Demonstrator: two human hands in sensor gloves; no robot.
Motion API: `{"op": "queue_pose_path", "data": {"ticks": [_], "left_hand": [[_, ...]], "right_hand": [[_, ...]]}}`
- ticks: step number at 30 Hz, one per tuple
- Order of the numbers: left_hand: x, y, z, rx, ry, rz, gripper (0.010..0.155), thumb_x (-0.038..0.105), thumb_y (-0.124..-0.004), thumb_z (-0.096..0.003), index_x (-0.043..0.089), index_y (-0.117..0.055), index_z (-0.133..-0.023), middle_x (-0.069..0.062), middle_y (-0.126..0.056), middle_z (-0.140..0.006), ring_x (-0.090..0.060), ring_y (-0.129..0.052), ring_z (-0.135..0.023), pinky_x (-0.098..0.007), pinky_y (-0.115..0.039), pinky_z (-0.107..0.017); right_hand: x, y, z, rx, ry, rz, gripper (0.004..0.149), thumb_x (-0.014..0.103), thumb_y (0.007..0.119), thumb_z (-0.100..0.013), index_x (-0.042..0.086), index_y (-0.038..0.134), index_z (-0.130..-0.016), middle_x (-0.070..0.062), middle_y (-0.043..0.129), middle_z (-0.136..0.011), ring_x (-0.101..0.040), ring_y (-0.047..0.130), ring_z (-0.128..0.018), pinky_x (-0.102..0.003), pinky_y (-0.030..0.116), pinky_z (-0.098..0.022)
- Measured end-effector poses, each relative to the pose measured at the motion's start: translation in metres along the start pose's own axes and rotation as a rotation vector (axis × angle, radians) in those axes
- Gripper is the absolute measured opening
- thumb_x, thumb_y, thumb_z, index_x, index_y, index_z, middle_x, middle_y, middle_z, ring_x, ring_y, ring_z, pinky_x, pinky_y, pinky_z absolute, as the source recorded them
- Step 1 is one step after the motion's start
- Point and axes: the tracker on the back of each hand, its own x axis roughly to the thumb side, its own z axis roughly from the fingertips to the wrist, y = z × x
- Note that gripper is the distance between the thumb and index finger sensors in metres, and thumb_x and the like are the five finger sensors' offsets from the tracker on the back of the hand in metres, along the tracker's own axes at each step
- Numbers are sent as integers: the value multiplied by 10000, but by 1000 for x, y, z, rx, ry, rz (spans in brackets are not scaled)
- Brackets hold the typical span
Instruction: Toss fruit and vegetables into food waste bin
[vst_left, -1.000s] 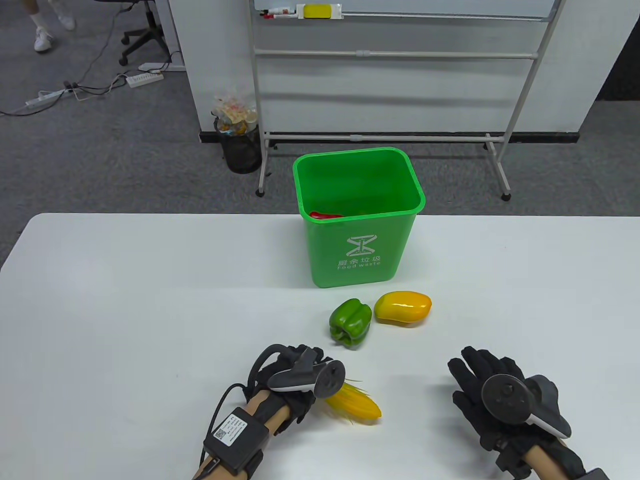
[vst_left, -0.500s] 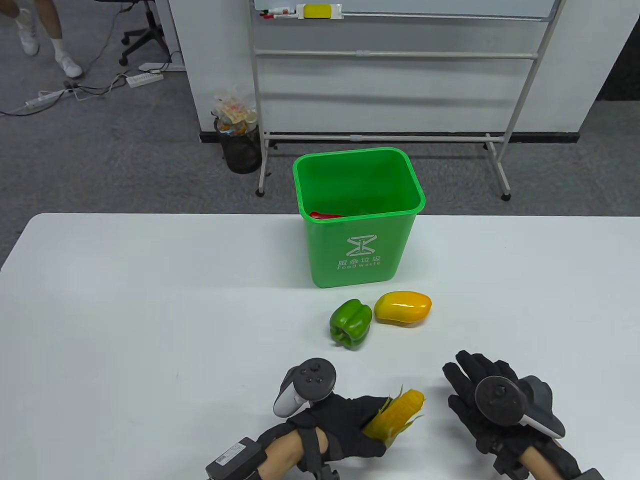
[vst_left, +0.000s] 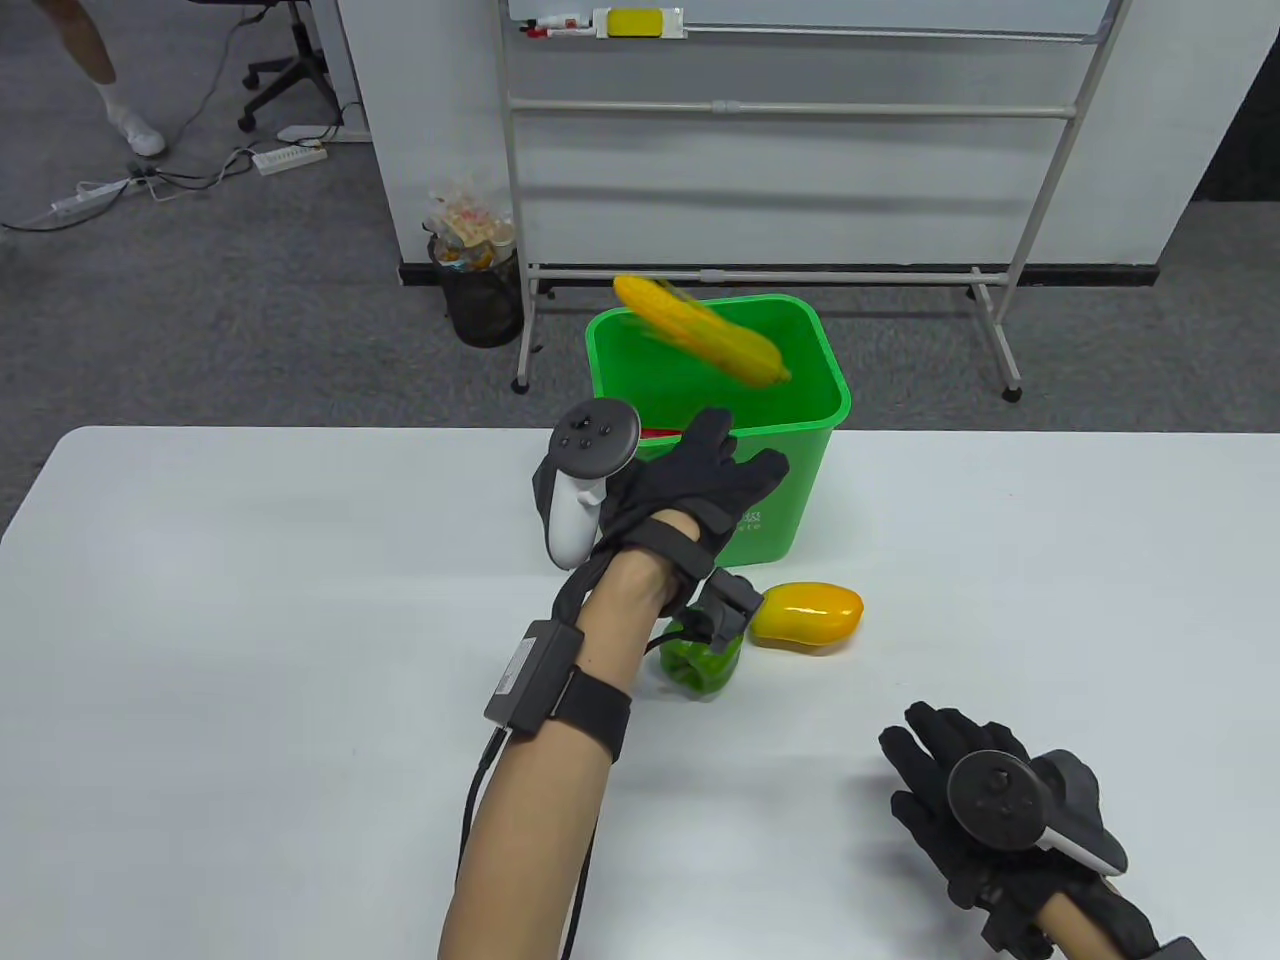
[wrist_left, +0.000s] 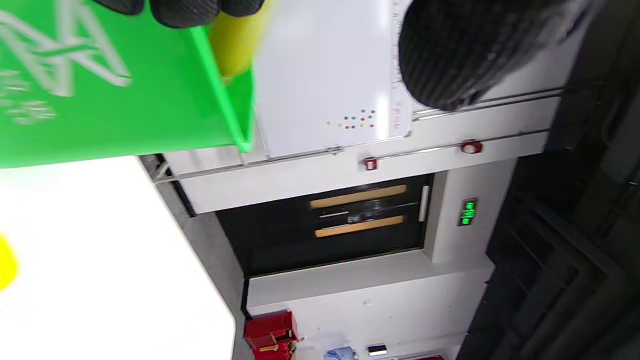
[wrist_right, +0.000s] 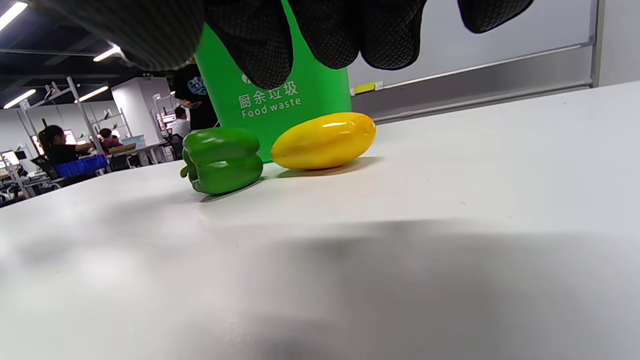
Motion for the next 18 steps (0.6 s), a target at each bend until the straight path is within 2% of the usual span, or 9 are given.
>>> {"op": "queue_pose_path", "data": {"ticks": [3,7,13,15,18], "left_hand": [[-16,8,12,13,-14,3,952,516,-790,-470,0,-246,-1057,-340,-272,-1092,-616,-448,-972,-714,-463,-671],[-10,11,28,39,-81,-43,882,521,-770,-472,33,-335,-1064,-330,-333,-1096,-602,-506,-961,-706,-499,-665],[7,-4,51,188,-255,-400,771,522,-753,-458,67,-523,-1036,-304,-551,-1058,-533,-734,-859,-620,-668,-612],[0,-18,55,274,-297,-588,736,514,-762,-447,78,-592,-1014,-293,-618,-1035,-524,-785,-828,-613,-701,-589],[-20,-42,49,255,-281,-819,717,513,-764,-445,110,-608,-1017,-281,-600,-1052,-527,-755,-862,-627,-678,-610]], "right_hand": [[-2,1,1,17,10,-3,690,481,702,-432,185,597,-1046,-129,476,-1125,-448,551,-1061,-725,418,-721],[1,1,1,9,-1,2,689,482,701,-432,185,597,-1045,-131,479,-1124,-449,553,-1060,-724,420,-720],[5,3,0,16,-14,21,689,484,701,-432,186,598,-1045,-130,480,-1124,-448,555,-1060,-723,423,-720],[5,3,0,15,-15,20,691,484,700,-432,184,597,-1046,-135,481,-1123,-447,555,-1060,-724,422,-720],[4,3,0,11,-14,16,690,483,701,-432,185,597,-1045,-127,480,-1124,-449,555,-1059,-724,422,-720]]}}
